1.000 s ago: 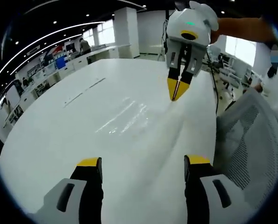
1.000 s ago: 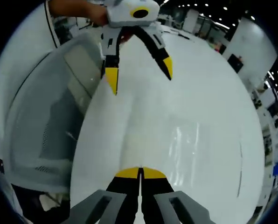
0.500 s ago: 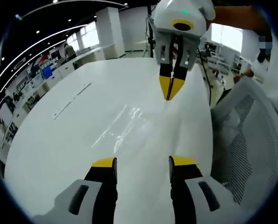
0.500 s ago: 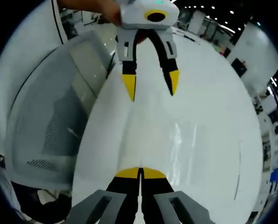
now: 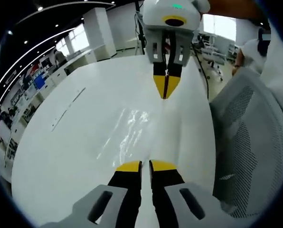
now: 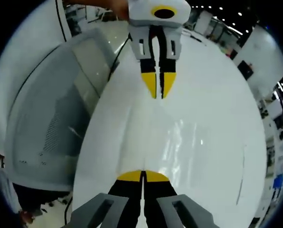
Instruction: Open the resealable bag by pulling the two sides of the seal apart until the entire bag opening is separated and visibly accessible.
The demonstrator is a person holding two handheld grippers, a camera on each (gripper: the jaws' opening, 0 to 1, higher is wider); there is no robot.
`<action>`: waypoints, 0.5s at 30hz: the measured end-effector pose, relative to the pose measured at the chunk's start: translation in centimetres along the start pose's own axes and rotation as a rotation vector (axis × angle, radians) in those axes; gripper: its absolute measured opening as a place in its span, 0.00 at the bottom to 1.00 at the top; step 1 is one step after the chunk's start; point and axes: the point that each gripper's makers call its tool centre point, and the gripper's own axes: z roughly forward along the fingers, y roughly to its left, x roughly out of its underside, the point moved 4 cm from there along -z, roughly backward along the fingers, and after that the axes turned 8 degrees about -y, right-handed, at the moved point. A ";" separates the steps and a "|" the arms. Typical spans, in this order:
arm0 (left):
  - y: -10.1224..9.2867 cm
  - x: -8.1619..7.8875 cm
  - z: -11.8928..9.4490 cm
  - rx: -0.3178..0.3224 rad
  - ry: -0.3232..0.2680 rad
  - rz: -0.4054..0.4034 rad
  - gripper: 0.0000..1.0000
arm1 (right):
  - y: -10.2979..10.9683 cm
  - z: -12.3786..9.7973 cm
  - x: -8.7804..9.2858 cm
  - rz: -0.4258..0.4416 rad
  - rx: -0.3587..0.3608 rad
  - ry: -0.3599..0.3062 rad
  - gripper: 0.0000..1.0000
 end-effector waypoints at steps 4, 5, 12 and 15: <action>-0.1 0.1 0.1 0.013 0.013 0.020 0.00 | 0.0 0.0 0.0 0.000 0.000 0.002 0.00; -0.1 0.1 0.1 0.015 0.015 0.022 0.00 | 0.0 0.0 0.0 0.000 0.000 0.002 0.00; -0.3 0.2 0.2 0.040 0.026 0.038 0.00 | -0.1 0.0 0.1 0.013 0.003 0.004 0.00; -0.3 0.3 0.2 0.045 0.024 0.047 0.00 | -0.1 0.2 0.1 0.061 0.005 -0.001 0.00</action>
